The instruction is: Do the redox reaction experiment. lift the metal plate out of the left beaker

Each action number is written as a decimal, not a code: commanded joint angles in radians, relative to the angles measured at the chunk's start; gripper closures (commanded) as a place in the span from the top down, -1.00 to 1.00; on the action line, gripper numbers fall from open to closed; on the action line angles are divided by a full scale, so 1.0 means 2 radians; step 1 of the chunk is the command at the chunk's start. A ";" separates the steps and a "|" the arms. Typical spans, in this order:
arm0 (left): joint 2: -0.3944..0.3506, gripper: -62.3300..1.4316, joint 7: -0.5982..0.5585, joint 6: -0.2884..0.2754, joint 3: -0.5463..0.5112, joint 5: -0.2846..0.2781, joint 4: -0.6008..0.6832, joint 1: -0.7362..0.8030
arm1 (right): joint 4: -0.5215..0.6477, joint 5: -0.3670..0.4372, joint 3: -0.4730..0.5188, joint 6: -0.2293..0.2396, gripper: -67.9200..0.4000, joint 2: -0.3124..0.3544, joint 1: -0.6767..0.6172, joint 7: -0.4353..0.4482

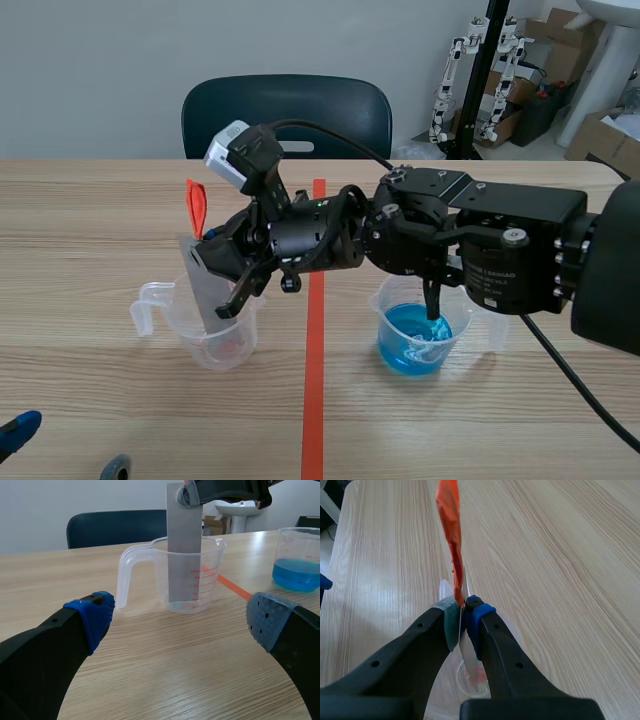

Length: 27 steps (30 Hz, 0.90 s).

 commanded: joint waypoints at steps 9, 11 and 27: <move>-0.003 0.77 -0.023 -0.001 -0.003 -0.003 0.004 0.002 | 0.059 -0.012 0.040 0.022 -0.97 0.023 0.009 -0.017; -0.003 0.77 -0.023 -0.001 -0.003 -0.003 0.004 0.002 | 0.080 -0.012 0.055 0.023 -0.97 0.026 0.009 -0.039; -0.003 0.77 -0.023 -0.001 -0.003 -0.003 0.004 0.002 | 0.235 0.067 0.162 0.037 -0.97 0.026 0.009 -0.232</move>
